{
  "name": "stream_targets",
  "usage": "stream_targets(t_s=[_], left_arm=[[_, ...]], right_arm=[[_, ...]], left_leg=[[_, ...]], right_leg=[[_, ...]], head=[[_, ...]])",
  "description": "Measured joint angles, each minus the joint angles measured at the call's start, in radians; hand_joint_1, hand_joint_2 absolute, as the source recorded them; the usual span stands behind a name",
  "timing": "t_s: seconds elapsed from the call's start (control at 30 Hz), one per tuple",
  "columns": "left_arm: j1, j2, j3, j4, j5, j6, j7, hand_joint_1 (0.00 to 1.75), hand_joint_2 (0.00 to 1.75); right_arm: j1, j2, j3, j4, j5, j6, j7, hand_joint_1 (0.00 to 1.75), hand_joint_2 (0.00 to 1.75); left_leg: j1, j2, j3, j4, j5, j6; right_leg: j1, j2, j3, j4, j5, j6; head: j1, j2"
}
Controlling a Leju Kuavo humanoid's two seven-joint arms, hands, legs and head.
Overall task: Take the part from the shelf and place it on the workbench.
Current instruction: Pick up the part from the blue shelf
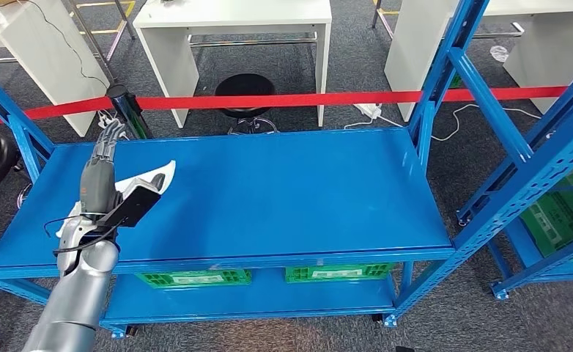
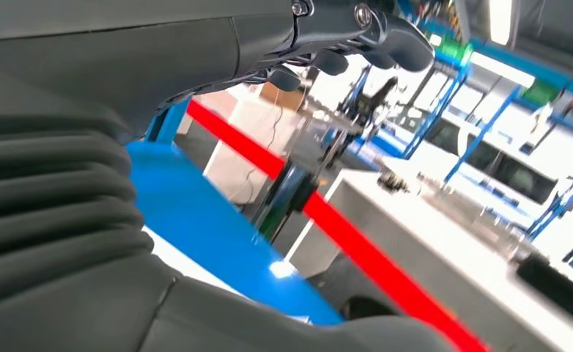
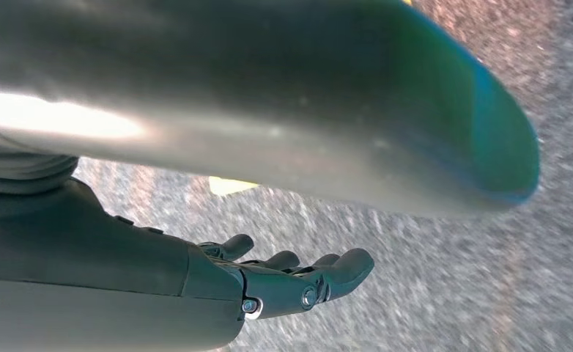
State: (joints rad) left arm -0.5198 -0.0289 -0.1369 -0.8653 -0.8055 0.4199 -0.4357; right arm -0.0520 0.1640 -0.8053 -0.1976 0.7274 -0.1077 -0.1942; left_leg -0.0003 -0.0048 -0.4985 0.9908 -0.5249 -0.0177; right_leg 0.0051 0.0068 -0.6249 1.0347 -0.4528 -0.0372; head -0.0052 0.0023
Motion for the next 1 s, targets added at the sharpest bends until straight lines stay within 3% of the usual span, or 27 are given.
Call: stream_targets(t_s=[0.5, 0.83, 1.0], left_arm=[[-0.073, 0.022, -0.039, 0.305, -0.035, -0.009, -0.006, 0.0, 1.75], [-0.117, 0.036, -0.073, 0.412, -0.089, -0.089, 0.098, 0.0, 1.75], [-0.129, 0.044, -0.085, 0.44, -0.093, -0.097, 0.113, 0.0, 1.75]], right_arm=[[0.0, -0.011, 0.006, 0.0, 0.037, 0.029, 0.032, 0.0, 0.0], [0.0, -0.01, 0.006, 0.0, 0.027, 0.017, 0.014, 0.0, 0.0], [0.0, -0.01, 0.006, 0.0, 0.025, 0.014, 0.011, 0.0, 0.0]], left_leg=[[0.0, 0.0, 0.004, -0.001, 0.0, -0.005], [0.0, 0.0, 0.004, -0.001, 0.0, -0.005], [-0.001, 0.0, 0.004, -0.001, 0.0, -0.005]], right_leg=[[-0.003, 0.0, 0.006, -0.004, 0.002, 0.001], [-0.003, 0.0, 0.008, -0.006, 0.002, 0.002], [-0.003, 0.0, 0.008, -0.006, 0.002, 0.002]], head=[[0.0, 0.0], [0.0, 0.0], [0.0, 0.0]])
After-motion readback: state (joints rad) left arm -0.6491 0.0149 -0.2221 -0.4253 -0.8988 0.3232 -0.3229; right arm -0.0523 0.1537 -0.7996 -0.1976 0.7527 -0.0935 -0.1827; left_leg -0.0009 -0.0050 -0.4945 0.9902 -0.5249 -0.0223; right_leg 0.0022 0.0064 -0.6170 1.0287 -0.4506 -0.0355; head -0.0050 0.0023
